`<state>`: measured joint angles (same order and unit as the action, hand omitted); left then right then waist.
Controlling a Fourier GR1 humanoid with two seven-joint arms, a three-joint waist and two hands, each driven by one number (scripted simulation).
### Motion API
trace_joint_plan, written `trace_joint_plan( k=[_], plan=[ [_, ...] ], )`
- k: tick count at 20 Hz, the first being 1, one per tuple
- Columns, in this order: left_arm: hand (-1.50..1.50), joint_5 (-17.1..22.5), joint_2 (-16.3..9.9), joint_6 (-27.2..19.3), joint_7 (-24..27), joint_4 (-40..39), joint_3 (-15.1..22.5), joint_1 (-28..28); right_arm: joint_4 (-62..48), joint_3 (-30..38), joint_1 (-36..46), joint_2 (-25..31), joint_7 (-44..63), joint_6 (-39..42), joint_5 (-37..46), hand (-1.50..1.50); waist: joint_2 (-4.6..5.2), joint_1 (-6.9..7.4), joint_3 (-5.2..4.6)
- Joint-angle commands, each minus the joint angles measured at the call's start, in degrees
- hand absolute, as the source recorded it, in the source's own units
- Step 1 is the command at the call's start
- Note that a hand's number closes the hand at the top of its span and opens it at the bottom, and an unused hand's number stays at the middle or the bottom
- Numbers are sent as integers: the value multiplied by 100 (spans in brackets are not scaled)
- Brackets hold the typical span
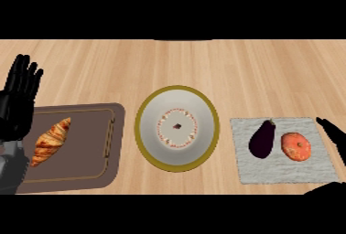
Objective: Pick the squash from the placemat and place it in the bowl
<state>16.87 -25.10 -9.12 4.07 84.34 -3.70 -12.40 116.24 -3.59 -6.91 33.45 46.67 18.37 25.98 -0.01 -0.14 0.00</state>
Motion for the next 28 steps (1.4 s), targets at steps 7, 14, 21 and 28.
trace_joint_plan(
  k=[7, 14, 21, 28],
  plan=[
    [0, -190, 99, 394, -101, -66, -386, -130, -843, 354, -263, -427, -1124, -88, 667, -150, -1, -16, 0],
    [0, -361, 232, 528, 110, -464, -570, -302, -1891, 356, 152, -735, -2101, -440, 1147, -150, 5, 0, 0],
    [0, -602, 478, 561, 369, -724, -631, -339, -2072, 280, 699, -1057, -1642, 14, 1390, -150, 11, 3, -2],
    [0, -591, 489, 667, -277, -125, -794, -263, -2725, 560, 682, -1158, -2366, -145, 1692, -150, 2, 10, 0]
  ],
)
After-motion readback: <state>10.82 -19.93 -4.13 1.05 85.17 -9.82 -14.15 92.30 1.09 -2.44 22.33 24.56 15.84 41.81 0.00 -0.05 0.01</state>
